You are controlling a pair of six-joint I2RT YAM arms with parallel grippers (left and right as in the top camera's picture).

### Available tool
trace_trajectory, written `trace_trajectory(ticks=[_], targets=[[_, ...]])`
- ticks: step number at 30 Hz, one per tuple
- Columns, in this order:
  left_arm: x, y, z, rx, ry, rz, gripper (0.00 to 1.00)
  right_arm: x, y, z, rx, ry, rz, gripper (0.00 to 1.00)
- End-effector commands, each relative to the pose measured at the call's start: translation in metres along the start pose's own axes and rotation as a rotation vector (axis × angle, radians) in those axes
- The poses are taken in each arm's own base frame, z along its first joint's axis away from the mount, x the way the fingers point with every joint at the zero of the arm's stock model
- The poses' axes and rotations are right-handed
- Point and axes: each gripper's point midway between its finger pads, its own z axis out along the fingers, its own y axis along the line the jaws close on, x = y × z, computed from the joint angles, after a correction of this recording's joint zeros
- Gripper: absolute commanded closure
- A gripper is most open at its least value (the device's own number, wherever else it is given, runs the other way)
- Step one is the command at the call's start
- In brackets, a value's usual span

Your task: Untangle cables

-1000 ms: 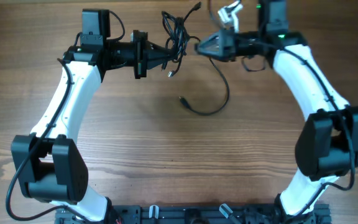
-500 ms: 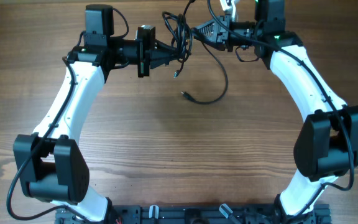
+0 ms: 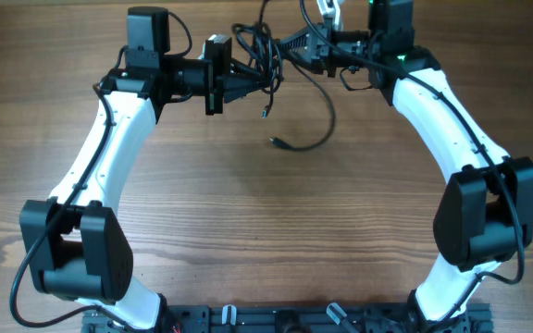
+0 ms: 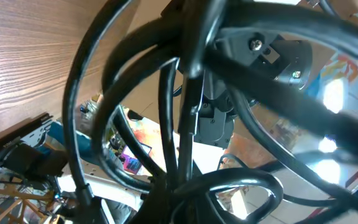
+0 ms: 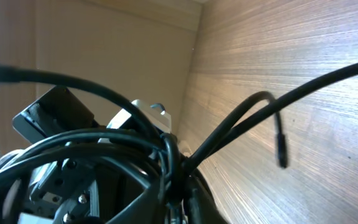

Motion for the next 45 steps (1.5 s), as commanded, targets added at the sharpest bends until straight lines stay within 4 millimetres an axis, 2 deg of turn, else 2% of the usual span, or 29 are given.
trace_trajectory(ticks=[1,2,5,8,9,11,13,16,17,19,20,21,23,25,27,28,29,32,33,34,35,36,37,40,42,44,45], targets=[[0.015,-0.008,0.001,0.015,0.061,0.054,0.96,-0.002,-0.005,0.004,0.016,-0.012,0.008,0.83],[0.015,-0.008,0.001,0.015,0.061,0.054,0.96,-0.003,-0.006,0.004,0.021,-0.018,0.008,0.83],[0.015,-0.008,0.001,0.015,0.061,0.054,0.96,-0.002,-0.007,0.007,0.027,-0.017,-0.001,0.75],[0.015,-0.008,0.001,0.016,0.06,0.054,0.96,0.001,-0.005,0.013,0.03,-0.014,-0.013,0.75],[0.015,-0.008,0.001,0.015,0.061,0.054,0.96,0.001,-0.004,0.014,0.029,-0.015,-0.018,0.76],[0.015,-0.008,0.001,0.016,0.06,0.055,0.96,0.001,-0.003,0.015,0.026,-0.013,-0.023,0.96],[0.015,-0.008,0.001,0.016,0.06,0.073,0.96,-0.001,-0.002,0.014,0.024,-0.02,-0.055,0.96],[0.007,-0.006,0.0,0.006,0.012,0.343,0.96,-0.008,-0.011,-0.006,0.03,-0.027,-0.157,0.96],[-0.002,-0.002,0.0,-0.019,-0.037,0.373,0.96,-0.008,-0.016,-0.016,0.04,-0.023,-0.165,0.96],[-0.03,0.02,-0.006,-0.128,-0.204,0.288,0.96,-0.009,-0.032,-0.048,0.098,-0.035,-0.194,0.96],[-0.052,0.047,-0.019,-0.246,-0.348,0.18,0.96,-0.009,-0.04,-0.071,0.135,-0.045,-0.213,0.96],[-0.064,0.067,-0.032,-0.34,-0.452,0.111,0.96,-0.007,-0.043,-0.085,0.157,-0.048,-0.223,0.96],[-0.087,0.104,-0.066,-0.548,-0.672,0.027,0.96,0.001,-0.047,-0.104,0.187,-0.042,-0.252,0.96],[-0.097,0.132,-0.108,-0.752,-0.873,-0.034,0.96,0.01,-0.051,-0.113,0.205,-0.016,-0.278,0.96],[-0.095,0.152,-0.146,-0.937,-1.013,-0.082,0.96,0.012,-0.048,-0.118,0.174,-0.014,-0.285,0.96],[-0.088,0.162,-0.169,-1.042,-1.095,-0.127,0.96,0.016,-0.03,-0.117,0.061,0.001,-0.335,0.96],[-0.083,0.167,-0.181,-1.094,-1.122,-0.152,0.96,0.022,-0.011,-0.118,-0.054,0.014,-0.369,0.96],[-0.079,0.176,-0.197,-1.138,-1.139,-0.204,0.96,0.032,0.03,-0.125,-0.303,0.042,-0.403,0.96],[-0.079,0.18,-0.203,-1.141,-1.141,-0.227,0.96,0.031,0.032,-0.126,-0.314,0.049,-0.376,0.96],[-0.078,0.187,-0.211,-1.149,-1.141,-0.264,0.96,0.026,0.028,-0.126,-0.284,0.044,-0.344,0.96],[-0.077,0.196,-0.218,-1.159,-1.137,-0.303,0.96,0.013,0.009,-0.125,-0.158,0.006,-0.312,0.96],[-0.074,0.206,-0.224,-1.164,-1.129,-0.342,0.96,-0.002,-0.019,-0.126,0.015,-0.053,-0.256,0.96],[-0.071,0.216,-0.226,-1.156,-1.107,-0.377,0.96,-0.006,-0.03,-0.127,0.075,-0.071,-0.242,0.96],[-0.066,0.228,-0.216,-1.156,-1.029,-0.38,0.96,0.004,-0.032,-0.112,0.098,-0.036,-0.227,0.96],[-0.068,0.227,-0.209,-1.146,-0.997,-0.354,0.96,0.012,-0.039,-0.095,0.161,-0.007,-0.214,0.96],[-0.07,0.223,-0.192,-1.103,-0.897,-0.285,0.96,0.025,-0.048,-0.073,0.251,0.038,-0.207,0.95],[-0.07,0.217,-0.187,-1.085,-0.852,-0.243,0.93,0.031,-0.049,-0.065,0.269,0.057,-0.208,0.86]])
